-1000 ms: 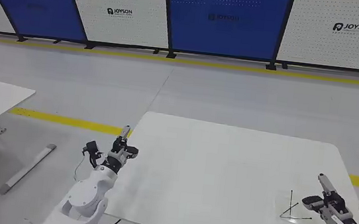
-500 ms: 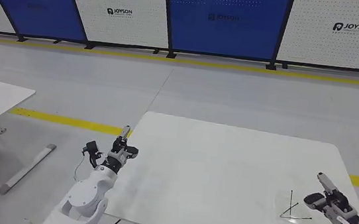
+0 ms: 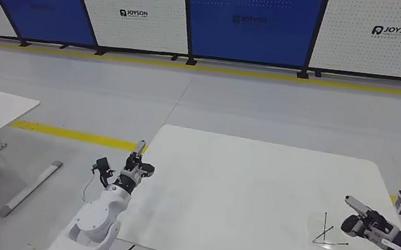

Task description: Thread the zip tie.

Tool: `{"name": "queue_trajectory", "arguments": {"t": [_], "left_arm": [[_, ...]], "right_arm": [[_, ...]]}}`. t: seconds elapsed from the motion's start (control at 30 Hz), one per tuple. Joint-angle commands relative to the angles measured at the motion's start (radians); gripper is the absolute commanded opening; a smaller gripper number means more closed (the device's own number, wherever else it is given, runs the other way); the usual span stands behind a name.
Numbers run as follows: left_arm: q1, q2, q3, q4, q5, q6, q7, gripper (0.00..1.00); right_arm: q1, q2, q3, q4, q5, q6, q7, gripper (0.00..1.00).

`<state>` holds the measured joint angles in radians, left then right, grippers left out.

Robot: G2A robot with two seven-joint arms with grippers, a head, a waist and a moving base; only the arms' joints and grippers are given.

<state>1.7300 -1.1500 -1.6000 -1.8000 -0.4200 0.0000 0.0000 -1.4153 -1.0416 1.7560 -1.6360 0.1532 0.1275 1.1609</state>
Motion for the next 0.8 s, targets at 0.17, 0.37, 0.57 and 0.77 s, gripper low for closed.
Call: {"name": "queue_trajectory", "arguments": {"t": [0.17, 0.37, 0.57, 0.77], "left_arm": [[0.000, 0.000, 0.000, 0.000, 0.000, 0.000, 0.000, 1.00], [0.000, 0.000, 0.000, 0.000, 0.000, 0.000, 0.000, 1.00], [0.000, 0.000, 0.000, 0.000, 0.000, 0.000, 0.000, 1.00], [0.000, 0.000, 0.000, 0.000, 0.000, 0.000, 0.000, 1.00]], "right_arm": [[0.000, 0.000, 0.000, 0.000, -0.001, 0.000, 0.001, 1.00], [0.017, 0.020, 0.050, -0.006, 0.025, -0.078, 0.183, 1.00], [0.052, 0.068, -0.006, 0.008, -0.008, -0.104, 0.229, 1.00], [0.072, 0.093, -0.057, 0.028, -0.008, -0.098, 0.229, 1.00]]}}
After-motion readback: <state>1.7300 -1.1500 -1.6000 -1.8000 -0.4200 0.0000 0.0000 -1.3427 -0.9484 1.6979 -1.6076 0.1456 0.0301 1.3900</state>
